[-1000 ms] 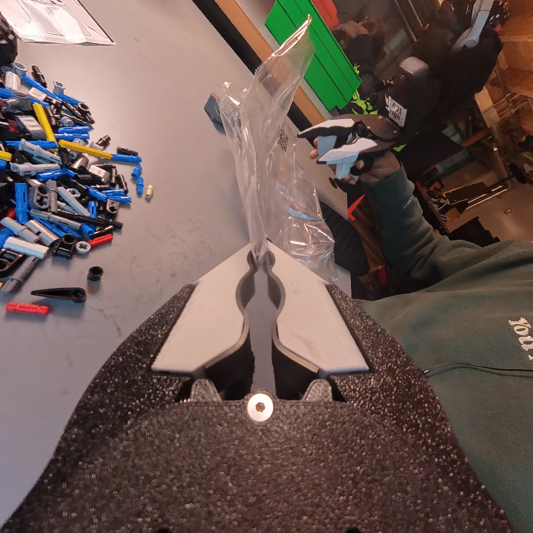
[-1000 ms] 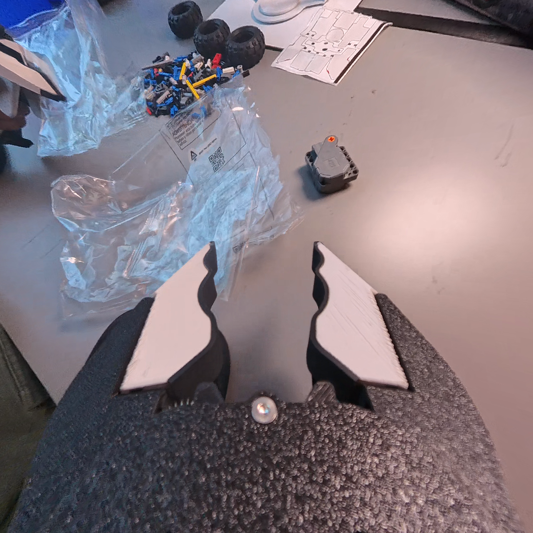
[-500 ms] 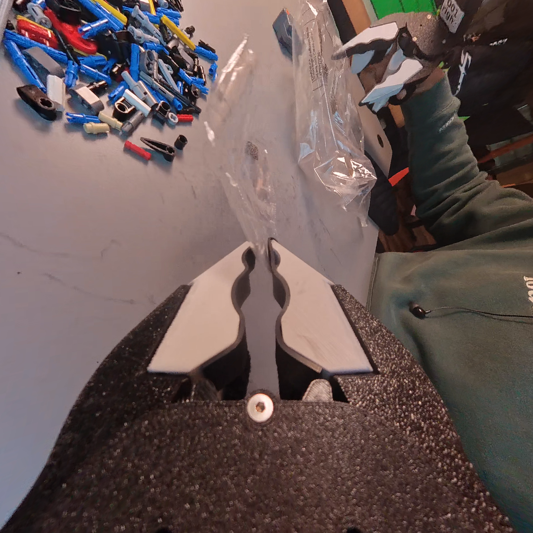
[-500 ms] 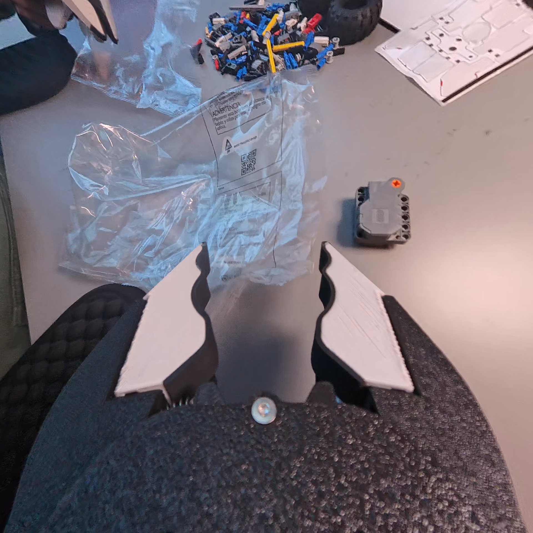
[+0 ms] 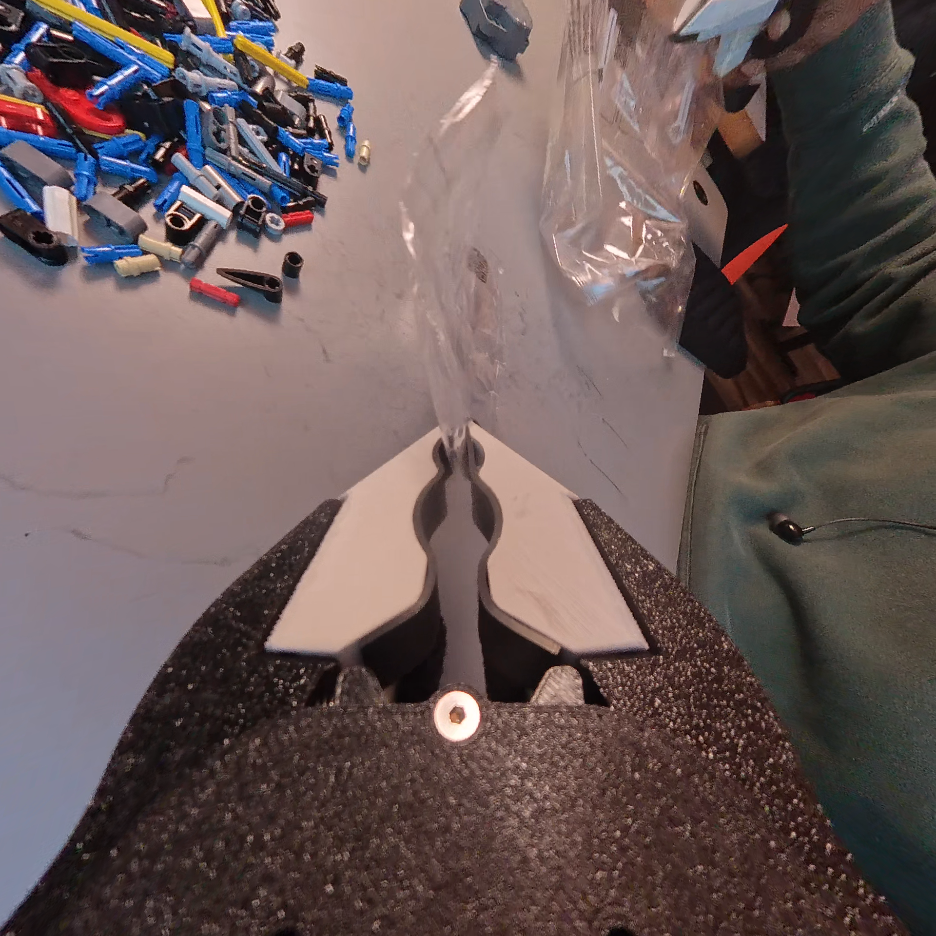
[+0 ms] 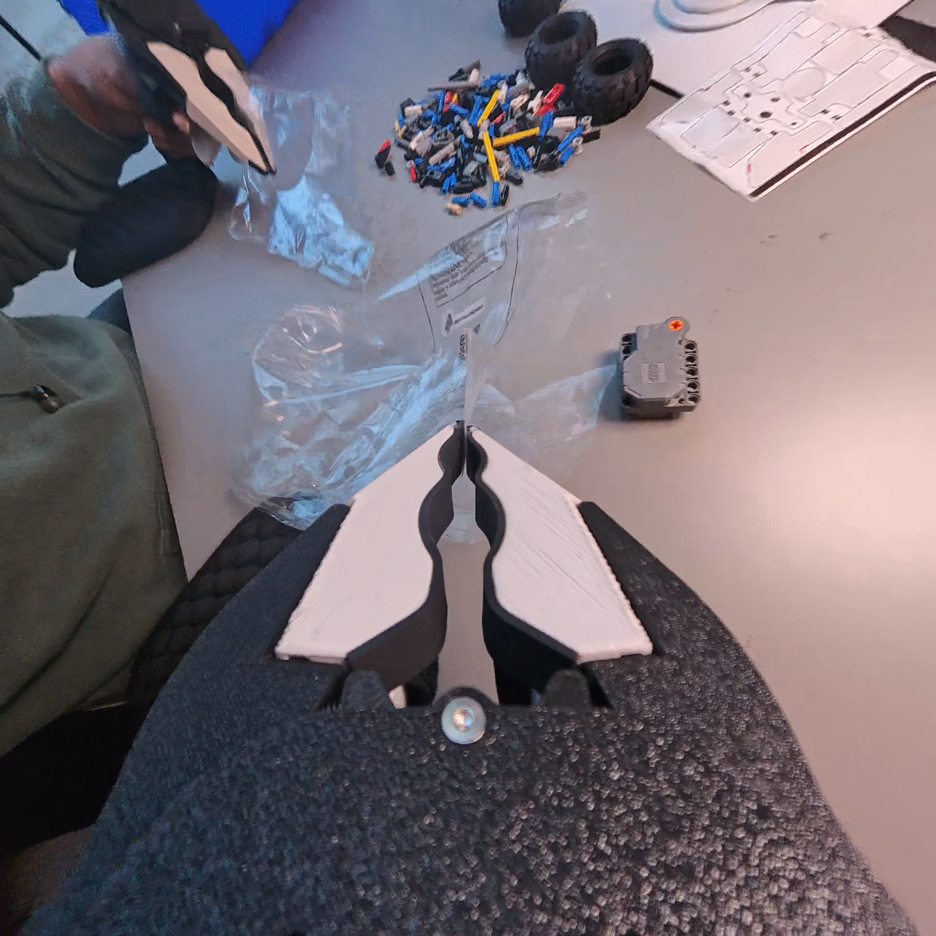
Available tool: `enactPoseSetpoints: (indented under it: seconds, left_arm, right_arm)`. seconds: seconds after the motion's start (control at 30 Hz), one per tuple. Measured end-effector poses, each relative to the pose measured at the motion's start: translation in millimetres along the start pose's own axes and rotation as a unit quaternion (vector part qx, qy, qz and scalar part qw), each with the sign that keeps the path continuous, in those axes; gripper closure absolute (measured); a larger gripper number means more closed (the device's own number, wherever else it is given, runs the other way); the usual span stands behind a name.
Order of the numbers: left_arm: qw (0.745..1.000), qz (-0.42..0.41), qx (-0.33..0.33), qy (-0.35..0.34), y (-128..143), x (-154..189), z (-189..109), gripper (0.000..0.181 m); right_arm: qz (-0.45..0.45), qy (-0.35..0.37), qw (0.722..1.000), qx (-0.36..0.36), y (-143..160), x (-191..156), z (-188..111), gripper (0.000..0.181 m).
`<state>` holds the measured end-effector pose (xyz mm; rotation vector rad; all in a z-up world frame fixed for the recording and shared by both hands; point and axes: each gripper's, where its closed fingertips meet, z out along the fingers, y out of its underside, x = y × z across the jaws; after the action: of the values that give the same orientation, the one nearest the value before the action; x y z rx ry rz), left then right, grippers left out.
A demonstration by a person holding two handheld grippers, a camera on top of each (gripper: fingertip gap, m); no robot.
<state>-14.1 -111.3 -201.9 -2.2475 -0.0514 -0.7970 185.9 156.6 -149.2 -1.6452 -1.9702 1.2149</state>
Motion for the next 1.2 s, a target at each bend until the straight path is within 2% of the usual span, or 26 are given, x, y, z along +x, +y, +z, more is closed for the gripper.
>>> enactPoseSetpoints:
  seconds: [0.17,0.23,0.3,0.37,0.43,0.5,0.6,0.7,0.8,0.87,1.03,1.13,1.2]
  left_arm:
    - [1.000,0.014,-0.022,0.008,6.9,7.1,7.5,0.181]
    - [1.000,0.016,-0.022,0.012,6.7,9.4,9.4,0.181]
    - [1.000,0.018,-0.021,0.013,6.6,10.3,11.6,0.181]
    - [0.999,0.021,-0.023,0.013,7.6,10.9,13.9,0.181]
    - [0.999,0.024,-0.025,0.012,8.6,11.4,15.4,0.181]
    - [0.999,0.025,-0.026,0.012,9.1,11.8,15.5,0.181]
    - [0.999,0.020,-0.026,0.008,9.1,10.0,16.1,0.181]
    - [0.999,0.018,-0.027,0.000,9.8,6.7,19.0,0.177]
    - [0.999,0.024,-0.033,-0.008,11.1,4.5,23.6,0.176]
    - [0.999,0.027,-0.035,-0.010,11.1,4.2,25.7,0.174]
    - [0.999,0.028,-0.028,-0.014,8.9,2.9,26.0,0.170]
    - [0.999,0.026,-0.018,-0.016,5.9,1.7,25.2,0.169]
    - [0.999,0.024,-0.013,-0.017,4.1,0.9,25.0,0.170]
  right_arm:
    - [0.051,0.069,0.991,0.107,-44.7,31.6,-69.2,0.181]
    - [0.101,0.123,0.970,0.181,-66.3,61.9,-104.8,0.181]
    - [0.160,0.185,0.936,0.254,-75.8,99.3,-137.4,0.181]
    - [0.216,0.246,0.895,0.302,-66.4,136.8,-155.9,0.181]
    - [0.272,0.296,0.854,0.329,-43.6,170.1,-159.6,0.181]
    - [0.314,0.344,0.817,0.340,-14.6,197.8,-153.3,0.181]
    - [0.350,0.385,0.786,0.335,21.3,221.9,-131.5,0.181]
    - [0.350,0.409,0.781,0.315,36.0,228.9,-113.5,0.181]
    - [0.345,0.422,0.788,0.286,43.7,230.6,-103.5,0.160]
    - [0.327,0.441,0.790,0.274,45.0,229.0,-107.2,0.147]
    - [0.262,0.488,0.788,0.268,38.9,212.8,-132.1,0.136]
    - [0.148,0.494,0.816,0.260,12.1,182.5,-133.5,0.140]
    - [0.063,0.478,0.853,0.199,2.9,161.5,-111.7,0.136]
